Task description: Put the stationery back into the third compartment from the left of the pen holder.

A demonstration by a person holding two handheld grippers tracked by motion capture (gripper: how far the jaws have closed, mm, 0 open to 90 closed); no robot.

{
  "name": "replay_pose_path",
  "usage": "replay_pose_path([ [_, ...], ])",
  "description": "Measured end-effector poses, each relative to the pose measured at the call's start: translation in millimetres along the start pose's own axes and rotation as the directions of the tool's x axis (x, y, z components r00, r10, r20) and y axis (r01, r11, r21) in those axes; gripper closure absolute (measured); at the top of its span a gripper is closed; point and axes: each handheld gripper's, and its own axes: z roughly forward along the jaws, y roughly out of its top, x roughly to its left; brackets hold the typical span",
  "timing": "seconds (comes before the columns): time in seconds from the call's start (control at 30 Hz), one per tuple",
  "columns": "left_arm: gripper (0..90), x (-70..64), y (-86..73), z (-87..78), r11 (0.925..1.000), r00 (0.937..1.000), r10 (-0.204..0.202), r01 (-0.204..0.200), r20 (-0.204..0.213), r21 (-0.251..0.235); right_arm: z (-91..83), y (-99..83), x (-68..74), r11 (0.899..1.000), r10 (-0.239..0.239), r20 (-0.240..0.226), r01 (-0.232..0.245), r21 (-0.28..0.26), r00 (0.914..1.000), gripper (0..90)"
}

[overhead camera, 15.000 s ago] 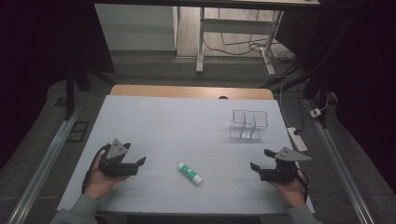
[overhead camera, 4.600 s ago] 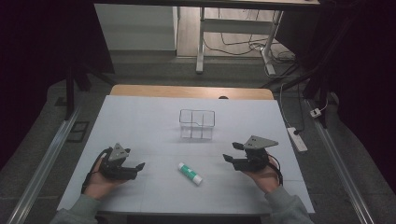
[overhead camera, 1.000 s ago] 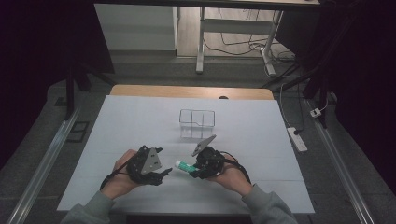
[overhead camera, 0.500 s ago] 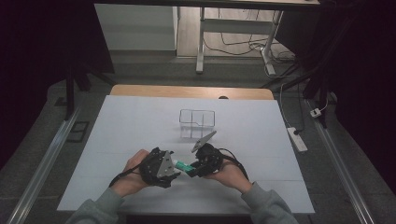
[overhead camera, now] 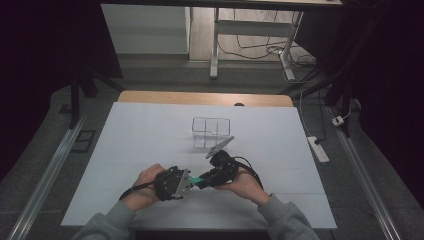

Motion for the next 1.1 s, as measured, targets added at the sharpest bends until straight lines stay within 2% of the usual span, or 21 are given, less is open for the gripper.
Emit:
replay_pose_path([
  [0.1, 63.8, -3.1, 0.5, -0.1, 0.9994, 0.9993, 0.035, -0.035, 0.012, -0.002, -3.0, 0.2, -0.6, 0.999, 0.008, -0.011, -0.009, -0.032, 0.9999, 64.3],
  [0.2, 65.7, -1.6, -0.5, -3.4, 0.9994, 0.9997, 0.019, -0.019, -0.012, -0.028, -8.0, 0.3, -0.1, 0.997, 0.018, -0.012, -0.019, -0.081, 0.9998, 62.5],
  [0.23, 65.8, 0.7, -1.9, -4.6, 0.9992, 0.9999, -0.004, 0.004, -0.012, -0.040, -13.6, 0.4, -0.7, 0.991, 0.028, 0.002, -0.028, -0.133, 0.9996, 57.1],
  [0.27, 65.8, 2.6, -4.1, -4.4, 0.9970, 0.9990, -0.045, 0.045, 0.000, -0.062, -13.6, 0.4, -0.7, 0.991, 0.028, 0.002, -0.028, -0.133, 0.9996, 57.1],
  [0.33, 65.9, 7.7, -9.7, -4.4, 0.9937, 0.9960, -0.089, 0.089, 0.000, -0.069, -20.6, -0.1, -1.5, 0.982, 0.037, 0.032, -0.030, -0.186, 0.9988, 51.9],
  [0.37, 65.9, 10.1, -12.6, -3.6, 0.9897, 0.9927, -0.121, 0.121, 0.008, -0.077, -24.0, -0.7, -2.3, 0.977, 0.035, 0.051, -0.024, -0.214, 0.9981, 50.3],
  [0.47, 65.9, 16.8, -19.7, -3.5, 0.9795, 0.9835, -0.180, 0.181, 0.019, -0.089, -32.1, -2.4, -6.2, 0.962, 0.028, 0.093, -0.001, -0.272, 0.9952, 46.7],
  [0.5, 65.8, 19.0, -21.5, -4.0, 0.9754, 0.9799, -0.198, 0.199, 0.027, -0.094, -34.0, -3.2, -6.6, 0.958, 0.036, 0.099, -0.006, -0.288, 0.9945, 45.7],
  [0.6, 65.8, 24.0, -25.6, -5.8, 0.9629, 0.9692, -0.244, 0.246, 0.033, -0.110, -38.5, -5.3, -8.3, 0.946, 0.025, 0.151, 0.025, -0.322, 0.9883, 43.7],
  [0.63, 65.8, 25.6, -26.9, -6.4, 0.9579, 0.9648, -0.260, 0.263, 0.037, -0.115, -38.5, -5.3, -8.3, 0.946, 0.025, 0.151, 0.025, -0.322, 0.9883, 43.7],
  [0.77, 65.8, 30.7, -31.6, -8.4, 0.9364, 0.9468, -0.317, 0.322, 0.056, -0.141, -39.7, -7.8, -8.8, 0.936, 0.007, 0.184, 0.058, -0.347, 0.9829, 40.6],
  [0.93, 65.8, 34.1, -36.7, -8.8, 0.9135, 0.9275, -0.369, 0.374, 0.061, -0.161, -40.6, -10.2, -9.3, 0.924, -0.004, 0.201, 0.081, -0.373, 0.9795, 37.5],
  [1.03, 65.7, 36.5, -39.3, -10.0, 0.8948, 0.9133, -0.402, 0.407, 0.065, -0.184, -40.7, -12.0, -10.0, 0.919, -0.003, 0.203, 0.083, -0.385, 0.9791, 36.5],
  [1.1, 65.8, 38.2, -41.0, -11.6, 0.8752, 0.8987, -0.433, 0.438, 0.072, -0.206, -40.5, -13.5, -10.9, 0.914, 0.000, 0.208, 0.085, -0.397, 0.9781, 35.9],
])
